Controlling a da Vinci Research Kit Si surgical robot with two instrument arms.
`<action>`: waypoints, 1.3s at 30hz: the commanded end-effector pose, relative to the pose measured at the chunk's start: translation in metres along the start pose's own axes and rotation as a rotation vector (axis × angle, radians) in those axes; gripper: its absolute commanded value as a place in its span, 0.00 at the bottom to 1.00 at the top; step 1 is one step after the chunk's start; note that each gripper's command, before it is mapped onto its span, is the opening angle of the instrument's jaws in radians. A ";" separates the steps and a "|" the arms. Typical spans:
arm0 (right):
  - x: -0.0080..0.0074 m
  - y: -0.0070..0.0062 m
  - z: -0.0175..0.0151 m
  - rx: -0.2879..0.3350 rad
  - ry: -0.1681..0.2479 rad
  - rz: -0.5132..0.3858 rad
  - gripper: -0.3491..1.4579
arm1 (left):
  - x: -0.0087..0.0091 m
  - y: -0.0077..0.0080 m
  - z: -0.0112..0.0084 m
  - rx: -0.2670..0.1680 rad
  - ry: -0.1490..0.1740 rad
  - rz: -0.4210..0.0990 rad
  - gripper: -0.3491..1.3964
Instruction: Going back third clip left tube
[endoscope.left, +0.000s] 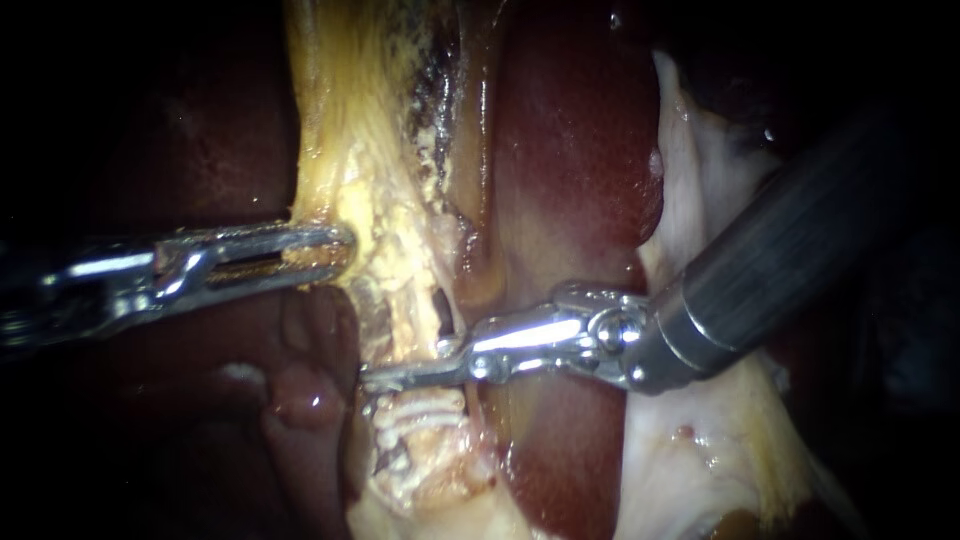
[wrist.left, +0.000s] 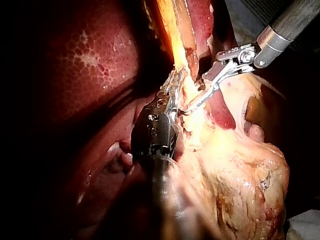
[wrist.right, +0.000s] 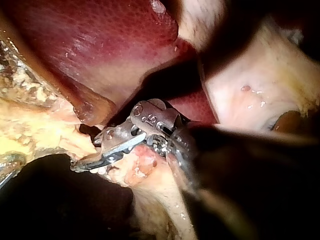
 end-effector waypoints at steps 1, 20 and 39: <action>0.0000 0.0000 0.0001 -0.001 0.001 0.000 0.00 | 0.0000 -0.0001 -0.0001 -0.001 -0.001 0.000 0.00; -0.0010 -0.0008 -0.0029 0.006 0.004 -0.413 0.52 | 0.0000 0.0000 -0.0003 0.000 0.000 0.000 0.00; 0.0040 -0.0059 -0.0134 -0.013 0.019 -0.587 0.52 | 0.0000 0.0000 -0.0003 0.000 0.000 0.000 0.00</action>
